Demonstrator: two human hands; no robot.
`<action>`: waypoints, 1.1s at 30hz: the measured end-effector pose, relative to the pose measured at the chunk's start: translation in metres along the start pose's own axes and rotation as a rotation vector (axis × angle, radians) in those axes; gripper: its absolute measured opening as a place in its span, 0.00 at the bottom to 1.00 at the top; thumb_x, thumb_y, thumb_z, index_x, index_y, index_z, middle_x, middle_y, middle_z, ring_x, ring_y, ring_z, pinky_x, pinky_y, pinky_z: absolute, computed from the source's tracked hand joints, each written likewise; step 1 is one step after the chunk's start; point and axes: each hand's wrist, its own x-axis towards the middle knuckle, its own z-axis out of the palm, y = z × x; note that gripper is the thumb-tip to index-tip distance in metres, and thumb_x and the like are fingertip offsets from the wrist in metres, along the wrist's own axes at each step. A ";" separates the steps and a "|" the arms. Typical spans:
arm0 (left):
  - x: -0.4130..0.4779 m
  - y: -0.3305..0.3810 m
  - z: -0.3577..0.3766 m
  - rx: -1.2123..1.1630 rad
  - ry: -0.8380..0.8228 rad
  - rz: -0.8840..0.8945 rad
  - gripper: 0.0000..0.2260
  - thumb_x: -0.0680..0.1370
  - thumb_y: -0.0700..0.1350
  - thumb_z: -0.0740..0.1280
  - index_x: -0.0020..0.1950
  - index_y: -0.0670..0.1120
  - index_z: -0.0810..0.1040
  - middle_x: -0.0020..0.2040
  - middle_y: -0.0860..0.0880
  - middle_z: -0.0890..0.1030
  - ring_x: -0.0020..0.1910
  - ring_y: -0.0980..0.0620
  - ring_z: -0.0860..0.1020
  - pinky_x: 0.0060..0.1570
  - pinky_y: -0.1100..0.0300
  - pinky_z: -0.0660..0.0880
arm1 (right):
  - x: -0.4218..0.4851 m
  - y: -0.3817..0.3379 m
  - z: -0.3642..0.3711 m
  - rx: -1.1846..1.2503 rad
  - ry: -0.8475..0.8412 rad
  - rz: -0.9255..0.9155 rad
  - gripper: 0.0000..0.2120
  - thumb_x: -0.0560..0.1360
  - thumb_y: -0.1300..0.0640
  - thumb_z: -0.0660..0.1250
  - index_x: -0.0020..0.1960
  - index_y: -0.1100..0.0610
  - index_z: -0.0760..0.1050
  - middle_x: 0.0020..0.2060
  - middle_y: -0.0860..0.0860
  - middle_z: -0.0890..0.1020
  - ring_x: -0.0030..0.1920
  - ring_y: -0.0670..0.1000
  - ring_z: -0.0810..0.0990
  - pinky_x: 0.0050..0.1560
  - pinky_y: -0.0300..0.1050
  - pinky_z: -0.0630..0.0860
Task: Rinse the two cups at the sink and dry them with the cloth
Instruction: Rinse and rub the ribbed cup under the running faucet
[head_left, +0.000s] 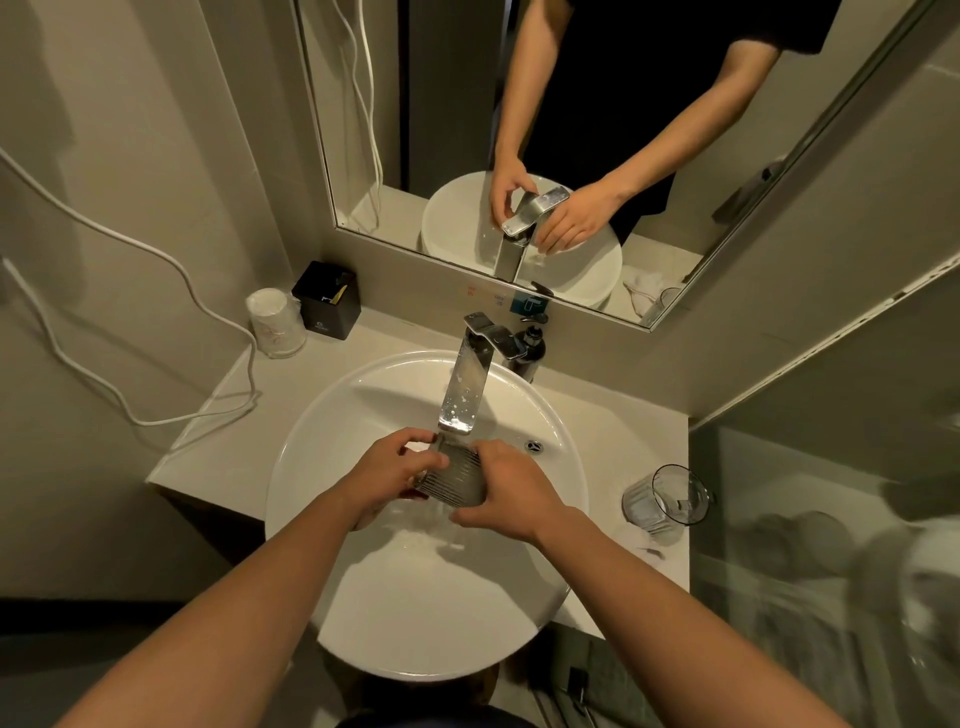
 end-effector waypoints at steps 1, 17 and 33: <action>0.000 0.000 0.001 -0.011 0.007 -0.014 0.19 0.71 0.46 0.78 0.60 0.48 0.81 0.49 0.43 0.82 0.42 0.48 0.84 0.42 0.54 0.81 | -0.001 0.001 0.001 -0.018 0.006 -0.006 0.40 0.62 0.37 0.77 0.68 0.50 0.70 0.58 0.51 0.77 0.56 0.53 0.76 0.58 0.51 0.77; -0.001 0.000 0.001 0.014 -0.030 0.010 0.27 0.65 0.45 0.79 0.64 0.50 0.80 0.47 0.44 0.79 0.45 0.47 0.83 0.46 0.52 0.82 | -0.001 0.004 -0.004 -0.017 -0.053 -0.003 0.31 0.64 0.41 0.74 0.63 0.51 0.70 0.54 0.51 0.78 0.52 0.54 0.78 0.51 0.52 0.78; -0.014 -0.020 0.015 -0.350 0.057 -0.084 0.04 0.78 0.39 0.73 0.49 0.38 0.84 0.46 0.42 0.87 0.48 0.45 0.83 0.54 0.52 0.80 | -0.012 -0.008 0.007 0.398 -0.012 0.141 0.26 0.70 0.45 0.76 0.60 0.53 0.67 0.48 0.49 0.81 0.45 0.49 0.80 0.39 0.42 0.75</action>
